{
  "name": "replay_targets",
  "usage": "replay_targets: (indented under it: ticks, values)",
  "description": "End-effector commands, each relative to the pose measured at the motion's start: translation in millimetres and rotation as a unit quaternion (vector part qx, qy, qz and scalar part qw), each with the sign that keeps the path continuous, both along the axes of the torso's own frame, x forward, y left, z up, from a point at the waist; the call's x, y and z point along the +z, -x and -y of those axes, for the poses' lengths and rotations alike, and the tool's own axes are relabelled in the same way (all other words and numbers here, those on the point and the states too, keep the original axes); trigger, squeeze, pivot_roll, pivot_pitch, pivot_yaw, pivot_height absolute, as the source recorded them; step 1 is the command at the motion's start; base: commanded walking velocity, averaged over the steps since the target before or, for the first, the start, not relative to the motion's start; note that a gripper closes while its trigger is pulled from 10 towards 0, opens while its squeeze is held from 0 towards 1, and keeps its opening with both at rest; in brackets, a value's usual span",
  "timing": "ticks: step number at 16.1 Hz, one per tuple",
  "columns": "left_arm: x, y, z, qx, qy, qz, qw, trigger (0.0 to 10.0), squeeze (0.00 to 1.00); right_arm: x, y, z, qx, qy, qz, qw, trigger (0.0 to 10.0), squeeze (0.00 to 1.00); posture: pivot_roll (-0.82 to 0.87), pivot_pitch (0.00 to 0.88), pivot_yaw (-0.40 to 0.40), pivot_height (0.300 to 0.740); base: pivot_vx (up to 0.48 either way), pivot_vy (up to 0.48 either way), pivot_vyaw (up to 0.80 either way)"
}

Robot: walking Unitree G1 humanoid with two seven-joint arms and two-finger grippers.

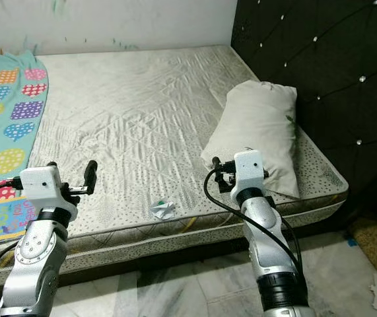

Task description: Clean up the room

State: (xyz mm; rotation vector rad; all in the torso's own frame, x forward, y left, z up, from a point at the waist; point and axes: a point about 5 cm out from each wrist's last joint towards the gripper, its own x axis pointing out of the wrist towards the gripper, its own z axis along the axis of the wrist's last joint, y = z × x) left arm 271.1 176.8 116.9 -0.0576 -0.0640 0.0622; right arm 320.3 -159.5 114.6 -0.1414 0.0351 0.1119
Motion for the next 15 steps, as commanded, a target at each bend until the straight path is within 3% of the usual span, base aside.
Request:
replay_targets:
  ticks: [1,9,11,15]
  values:
    - [-0.6,2.8,-1.8,0.006,-0.003,-0.005,1.0,10.0,0.0,0.0,2.0,0.7,0.0,-0.005,0.0,1.0,10.0,0.0,-0.01,0.08,-0.008,0.74,0.0,0.0,0.0]
    - [-11.4,9.6,-5.7,0.012,0.0,-0.026,1.0,10.0,0.0,-10.6,10.7,17.6,-0.031,0.016,-0.008,0.999,10.0,0.0,-0.01,0.092,-0.008,0.74,0.0,0.0,0.0]
    - [-11.9,9.2,-7.1,0.017,0.008,-0.027,0.999,10.0,0.0,-11.9,10.7,17.4,-0.034,0.007,-0.012,0.999,10.0,0.0,-0.02,0.092,-0.007,0.74,0.0,0.0,0.0]
    - [-8.4,4.9,-1.5,0.001,0.002,-0.02,1.0,10.0,0.0,-10.7,11.0,13.4,-0.02,0.043,-0.002,0.999,10.0,0.0,-0.02,0.086,-0.006,0.74,0.0,0.0,0.2]
